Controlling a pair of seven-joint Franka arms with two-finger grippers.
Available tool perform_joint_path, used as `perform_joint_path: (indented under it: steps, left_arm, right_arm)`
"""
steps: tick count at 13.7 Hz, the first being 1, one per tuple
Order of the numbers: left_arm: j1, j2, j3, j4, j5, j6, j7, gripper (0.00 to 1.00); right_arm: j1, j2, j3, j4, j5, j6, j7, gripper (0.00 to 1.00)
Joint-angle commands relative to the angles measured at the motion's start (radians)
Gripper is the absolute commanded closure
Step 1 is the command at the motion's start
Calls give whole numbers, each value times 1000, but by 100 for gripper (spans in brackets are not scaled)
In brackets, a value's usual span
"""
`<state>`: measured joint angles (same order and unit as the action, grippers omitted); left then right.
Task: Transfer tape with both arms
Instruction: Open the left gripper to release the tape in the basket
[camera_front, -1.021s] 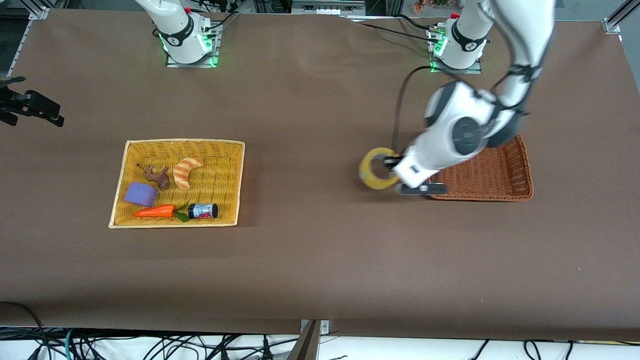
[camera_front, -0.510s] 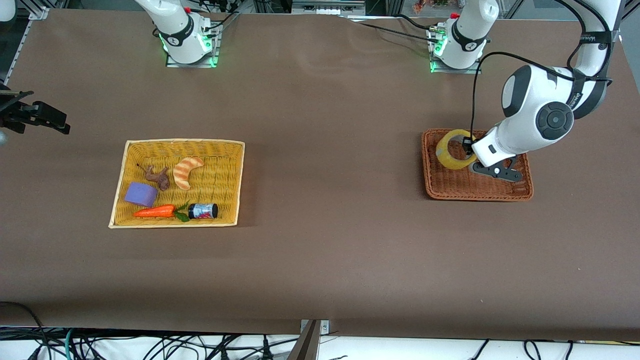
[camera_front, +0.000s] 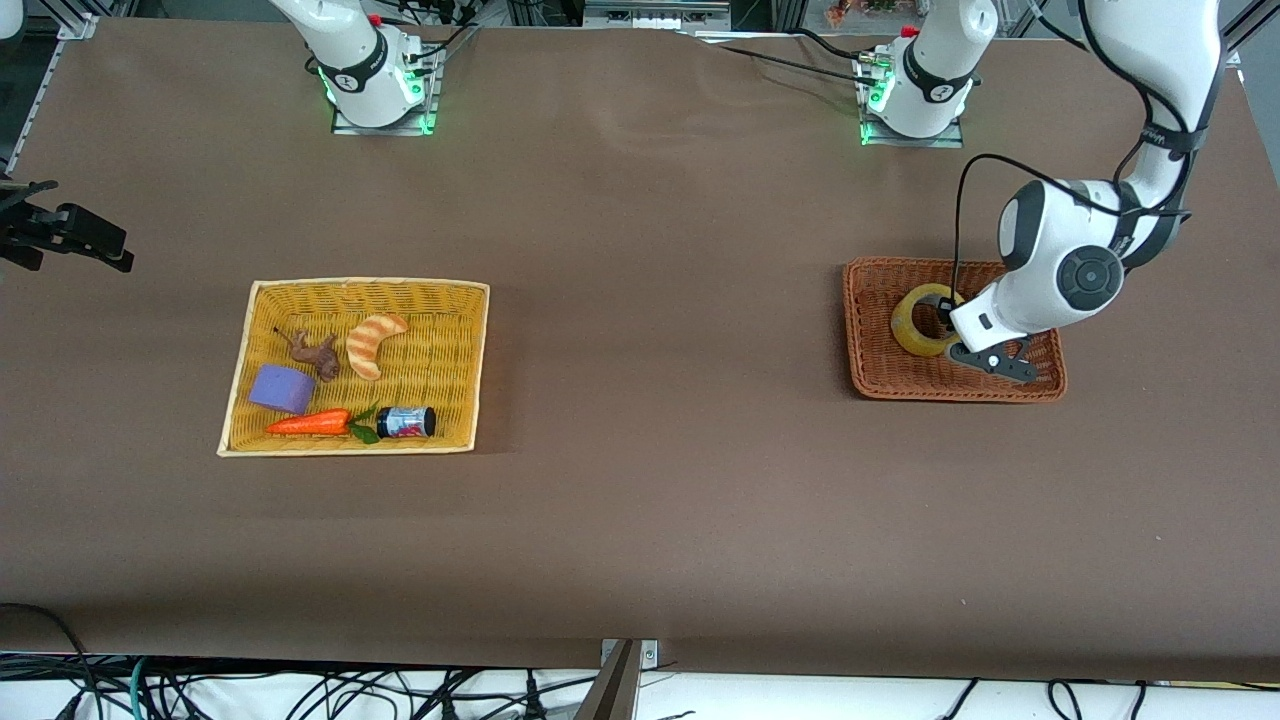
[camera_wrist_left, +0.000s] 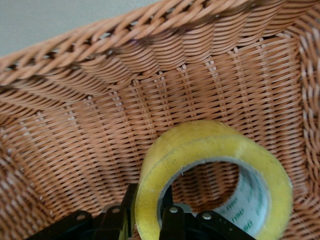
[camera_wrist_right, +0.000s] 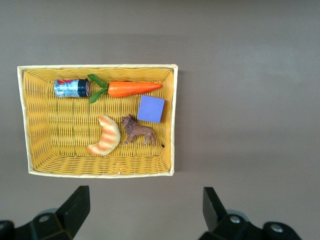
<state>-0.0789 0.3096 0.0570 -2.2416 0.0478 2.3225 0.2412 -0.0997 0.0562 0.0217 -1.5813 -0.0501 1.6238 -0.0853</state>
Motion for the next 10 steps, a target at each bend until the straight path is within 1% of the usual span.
perform_joint_path:
  steps: [1, 2, 3, 4, 6, 10]
  left_arm:
    - [1, -3, -2, 14, 17, 2, 13, 13]
    - [1, -9, -2, 14, 17, 0, 10, 0]
    - [1, -24, -2, 11, 18, -3, 7, 0]
    - [1, -62, -2, 4, 20, -40, 6, 0]
    - [-2, -226, -2, -9, 20, -161, 7, 0]
    - [-7, -467, -12, -3, 10, -186, 3, 0]
  right_arm:
    - [-17, 17, 17, 26, 18, -12, -2, 0]
    - [-15, 17, 17, 26, 18, -12, -2, 0]
    - [-15, 17, 17, 26, 18, -12, -2, 0]
    - [-15, 19, 17, 26, 18, -12, -1, 0]
    - [-15, 17, 17, 24, 18, -12, -1, 0]
    - [-15, 17, 17, 26, 18, -12, -1, 0]
